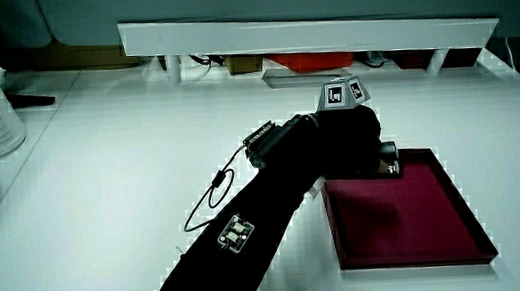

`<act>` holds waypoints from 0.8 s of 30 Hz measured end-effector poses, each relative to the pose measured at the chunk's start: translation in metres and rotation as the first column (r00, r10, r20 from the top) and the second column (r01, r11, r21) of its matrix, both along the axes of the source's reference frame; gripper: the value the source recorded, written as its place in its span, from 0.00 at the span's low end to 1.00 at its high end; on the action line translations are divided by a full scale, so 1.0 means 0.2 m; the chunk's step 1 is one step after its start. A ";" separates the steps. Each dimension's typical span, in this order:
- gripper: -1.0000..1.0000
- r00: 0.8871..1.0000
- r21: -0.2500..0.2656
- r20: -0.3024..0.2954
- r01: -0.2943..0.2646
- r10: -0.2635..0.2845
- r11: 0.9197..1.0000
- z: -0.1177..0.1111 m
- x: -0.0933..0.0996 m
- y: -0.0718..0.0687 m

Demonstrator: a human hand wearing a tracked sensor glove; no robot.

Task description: Place stapper into plate

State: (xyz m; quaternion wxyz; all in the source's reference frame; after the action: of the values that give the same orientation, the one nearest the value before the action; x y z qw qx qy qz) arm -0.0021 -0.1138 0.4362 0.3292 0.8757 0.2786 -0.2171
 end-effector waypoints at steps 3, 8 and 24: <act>0.50 1.000 0.014 0.016 -0.019 0.018 1.000 0.04 0.06 0.02; 0.50 0.994 0.003 0.096 -0.055 0.054 0.998 0.08 0.13 0.05; 0.42 0.978 -0.046 0.181 -0.102 0.109 0.994 0.23 0.18 0.10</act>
State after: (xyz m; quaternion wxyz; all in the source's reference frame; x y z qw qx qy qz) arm 0.0347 -0.0938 0.4820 0.3802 0.8698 0.2892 -0.1230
